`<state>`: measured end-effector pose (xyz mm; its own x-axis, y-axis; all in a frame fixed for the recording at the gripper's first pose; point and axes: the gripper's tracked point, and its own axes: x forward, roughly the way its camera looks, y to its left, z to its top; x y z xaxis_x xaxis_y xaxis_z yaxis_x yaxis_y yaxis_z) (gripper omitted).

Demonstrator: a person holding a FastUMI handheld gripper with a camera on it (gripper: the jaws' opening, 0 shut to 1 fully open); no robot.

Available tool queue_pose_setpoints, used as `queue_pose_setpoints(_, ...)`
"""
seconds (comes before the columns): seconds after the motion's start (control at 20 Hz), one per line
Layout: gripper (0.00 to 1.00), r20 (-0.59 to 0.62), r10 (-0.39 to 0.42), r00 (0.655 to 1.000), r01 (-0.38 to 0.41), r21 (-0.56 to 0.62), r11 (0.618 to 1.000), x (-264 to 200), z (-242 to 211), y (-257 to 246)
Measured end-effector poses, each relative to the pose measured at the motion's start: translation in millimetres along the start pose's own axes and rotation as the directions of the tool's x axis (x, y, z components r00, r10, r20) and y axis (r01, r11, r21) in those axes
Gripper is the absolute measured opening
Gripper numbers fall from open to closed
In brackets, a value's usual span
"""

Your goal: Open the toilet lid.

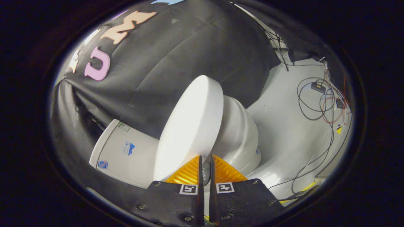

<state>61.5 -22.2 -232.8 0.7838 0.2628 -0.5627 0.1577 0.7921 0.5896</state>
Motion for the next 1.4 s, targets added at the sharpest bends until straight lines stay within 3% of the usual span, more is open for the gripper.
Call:
queue_pose_setpoints(0.3,0.07,0.042,0.016,0.999,-0.010,-0.158,0.987,-16.6,13.5,31.4)
queue_pose_setpoints(0.85,0.07,0.103,0.139,0.985,-0.116,-0.198,0.973,-39.9,33.1,107.2)
queue_pose_setpoints(1.4,0.07,0.135,0.184,0.974,-0.127,-0.349,0.928,-51.9,34.0,160.7)
